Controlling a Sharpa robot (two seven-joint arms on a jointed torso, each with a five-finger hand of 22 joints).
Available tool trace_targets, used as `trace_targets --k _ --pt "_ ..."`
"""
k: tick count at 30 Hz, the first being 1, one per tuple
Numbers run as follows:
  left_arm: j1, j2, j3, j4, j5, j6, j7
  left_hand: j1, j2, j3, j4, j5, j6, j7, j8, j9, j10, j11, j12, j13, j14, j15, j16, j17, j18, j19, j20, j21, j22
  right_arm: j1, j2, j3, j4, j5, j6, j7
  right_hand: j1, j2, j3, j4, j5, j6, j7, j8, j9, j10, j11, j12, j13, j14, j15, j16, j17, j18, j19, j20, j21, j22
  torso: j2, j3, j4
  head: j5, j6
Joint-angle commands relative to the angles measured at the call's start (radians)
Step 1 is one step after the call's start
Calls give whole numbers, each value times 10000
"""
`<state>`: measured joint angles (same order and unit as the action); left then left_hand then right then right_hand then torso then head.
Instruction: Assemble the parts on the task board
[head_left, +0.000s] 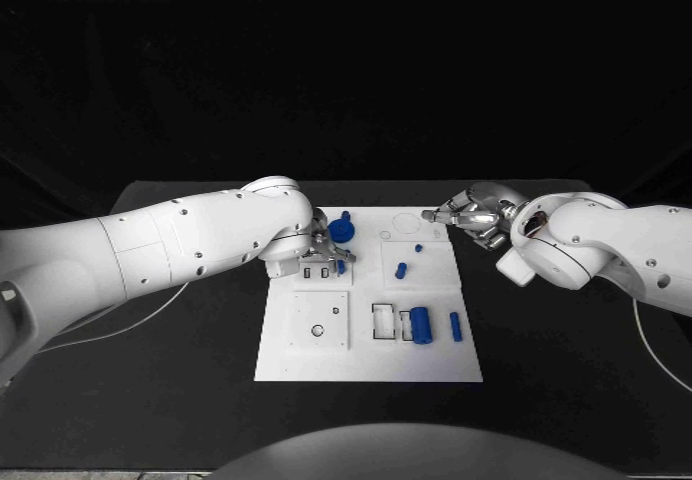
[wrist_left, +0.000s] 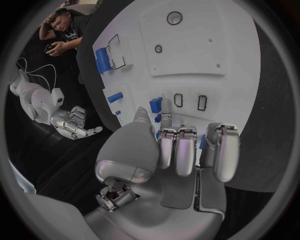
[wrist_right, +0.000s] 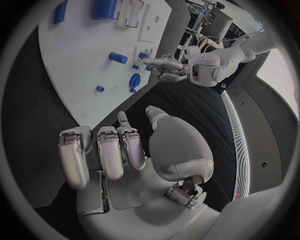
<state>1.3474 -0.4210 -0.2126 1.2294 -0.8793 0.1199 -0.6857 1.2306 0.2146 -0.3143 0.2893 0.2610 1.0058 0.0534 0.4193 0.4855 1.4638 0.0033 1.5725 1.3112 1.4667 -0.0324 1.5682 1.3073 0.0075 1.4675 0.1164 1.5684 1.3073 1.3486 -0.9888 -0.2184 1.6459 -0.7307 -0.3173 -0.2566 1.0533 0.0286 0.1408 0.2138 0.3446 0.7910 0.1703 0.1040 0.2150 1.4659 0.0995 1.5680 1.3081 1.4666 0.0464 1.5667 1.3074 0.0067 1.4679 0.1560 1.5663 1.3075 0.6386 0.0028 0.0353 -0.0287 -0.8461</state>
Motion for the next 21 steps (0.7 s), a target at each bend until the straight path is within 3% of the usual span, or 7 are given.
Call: trace_targets --k 1,12,21 --pt "-4 38 4 -5 37 85 -14 114 16 -43 -21 59 37 -5 -61 18 1070 -69 -17 2596 1041 -88 26 2635 -75 1033 -59 24 2635 -12 5 -4 -1 -104 133 -18 74 12 -29 -21 -67 -16 59 44 11 1049 52 28 2627 1042 84 41 2634 -67 1029 52 45 2633 2 -7 -2 -5 8" --pt "-11 82 4 -41 34 155 -56 518 -113 12 -59 190 42 -3 -211 155 1070 -64 -17 2596 1041 -81 26 2635 -75 1033 -85 24 2635 -22 10 -6 -1 -106 144 -56 83 12 -35 -23 -67 -16 62 48 14 1049 58 28 2627 1042 87 41 2634 -67 1029 56 45 2633 5 -3 5 -19 7" --pt "-29 149 4 -72 34 192 -28 670 -90 76 -49 266 55 -9 -273 213 1070 -68 -17 2596 1041 -83 26 2635 -75 1033 -96 24 2635 -27 15 -8 -12 -108 163 -85 83 12 -35 -23 -67 -16 62 48 14 1049 58 28 2627 1042 87 41 2634 -67 1029 56 45 2633 -1 -4 3 -7 -7"
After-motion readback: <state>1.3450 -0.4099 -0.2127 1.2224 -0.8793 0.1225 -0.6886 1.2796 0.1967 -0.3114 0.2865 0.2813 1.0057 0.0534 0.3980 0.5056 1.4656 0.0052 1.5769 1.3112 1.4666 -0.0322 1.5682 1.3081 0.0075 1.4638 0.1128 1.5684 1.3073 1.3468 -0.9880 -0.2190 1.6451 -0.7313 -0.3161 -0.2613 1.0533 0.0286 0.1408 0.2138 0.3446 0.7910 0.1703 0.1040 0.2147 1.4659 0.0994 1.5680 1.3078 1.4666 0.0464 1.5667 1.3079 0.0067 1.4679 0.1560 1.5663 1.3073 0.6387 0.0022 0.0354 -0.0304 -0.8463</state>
